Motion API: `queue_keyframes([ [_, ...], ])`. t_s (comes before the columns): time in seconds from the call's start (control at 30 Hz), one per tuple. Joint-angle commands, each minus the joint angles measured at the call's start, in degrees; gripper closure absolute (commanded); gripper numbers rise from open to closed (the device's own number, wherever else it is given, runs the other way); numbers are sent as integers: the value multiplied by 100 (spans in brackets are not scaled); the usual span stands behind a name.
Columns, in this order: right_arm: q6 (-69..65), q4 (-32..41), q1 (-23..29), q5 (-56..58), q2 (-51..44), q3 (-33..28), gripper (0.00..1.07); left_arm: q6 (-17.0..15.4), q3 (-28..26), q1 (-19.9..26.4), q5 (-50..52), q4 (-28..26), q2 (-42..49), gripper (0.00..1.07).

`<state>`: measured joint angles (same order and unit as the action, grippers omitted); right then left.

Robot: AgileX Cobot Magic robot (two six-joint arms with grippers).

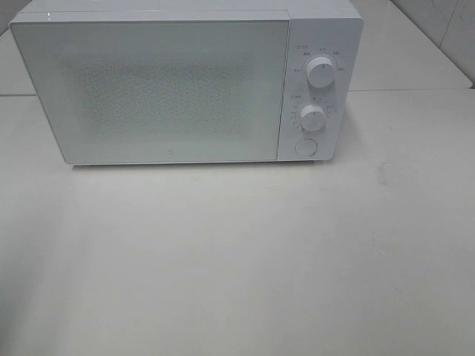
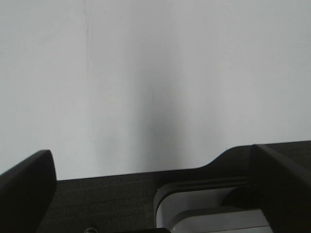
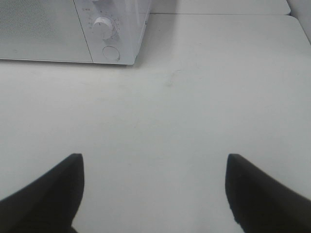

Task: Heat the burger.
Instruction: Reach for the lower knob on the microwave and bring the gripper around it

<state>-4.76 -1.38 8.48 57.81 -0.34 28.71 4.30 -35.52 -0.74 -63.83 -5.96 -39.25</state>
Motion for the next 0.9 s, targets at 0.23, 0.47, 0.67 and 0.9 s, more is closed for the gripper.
queue_keyframes([
  [0.23, -11, -17, -29, -92, -143, -23, 32, -103, 401, 34, -57, 46, 1593, 5],
  [0.47, -11, -17, -29, -92, -143, -23, 32, -120, 584, 34, 252, 63, 2498, 5],
  [0.67, -11, -17, -29, -92, -143, -23, 32, -109, 584, 34, 252, 63, 3529, 5],
  [0.9, -11, -17, -29, -92, -143, -23, 32, -103, 590, 29, 252, 52, 4068, 5],
])
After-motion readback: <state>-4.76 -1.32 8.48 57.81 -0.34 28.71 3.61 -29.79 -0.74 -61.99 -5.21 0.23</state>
